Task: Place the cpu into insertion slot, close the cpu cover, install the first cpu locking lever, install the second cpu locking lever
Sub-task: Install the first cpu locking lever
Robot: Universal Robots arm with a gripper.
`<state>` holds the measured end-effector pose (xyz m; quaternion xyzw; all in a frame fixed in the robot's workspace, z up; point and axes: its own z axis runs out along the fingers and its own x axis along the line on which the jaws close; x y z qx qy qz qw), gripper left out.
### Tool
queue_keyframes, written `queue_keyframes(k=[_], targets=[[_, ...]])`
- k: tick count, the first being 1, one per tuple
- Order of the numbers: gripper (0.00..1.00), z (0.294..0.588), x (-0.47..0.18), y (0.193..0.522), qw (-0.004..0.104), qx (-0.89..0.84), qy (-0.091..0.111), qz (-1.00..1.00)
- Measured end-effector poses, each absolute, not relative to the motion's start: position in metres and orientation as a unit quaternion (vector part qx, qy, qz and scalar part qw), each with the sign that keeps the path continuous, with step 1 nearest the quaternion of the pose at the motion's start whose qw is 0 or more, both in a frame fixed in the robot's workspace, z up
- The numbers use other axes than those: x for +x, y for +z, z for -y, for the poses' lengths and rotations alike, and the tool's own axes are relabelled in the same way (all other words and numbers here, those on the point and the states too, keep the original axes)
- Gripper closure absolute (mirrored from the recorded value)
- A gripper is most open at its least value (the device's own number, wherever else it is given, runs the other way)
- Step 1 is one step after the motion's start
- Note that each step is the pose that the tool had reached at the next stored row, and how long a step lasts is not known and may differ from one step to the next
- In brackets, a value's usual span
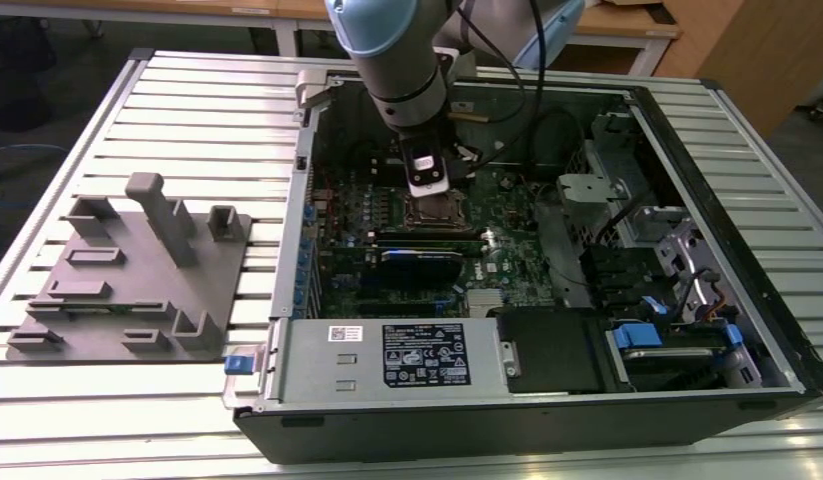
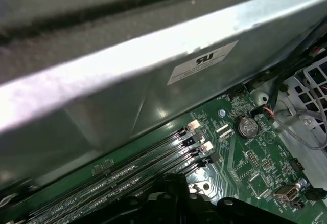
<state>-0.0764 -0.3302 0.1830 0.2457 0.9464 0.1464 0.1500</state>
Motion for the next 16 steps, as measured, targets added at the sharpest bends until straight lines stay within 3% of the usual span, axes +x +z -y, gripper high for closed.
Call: queue_keyframes(k=[16], targets=[[0.89,0.3313,-0.0766,0.1828,0.148,0.249,0.156,-0.945]])
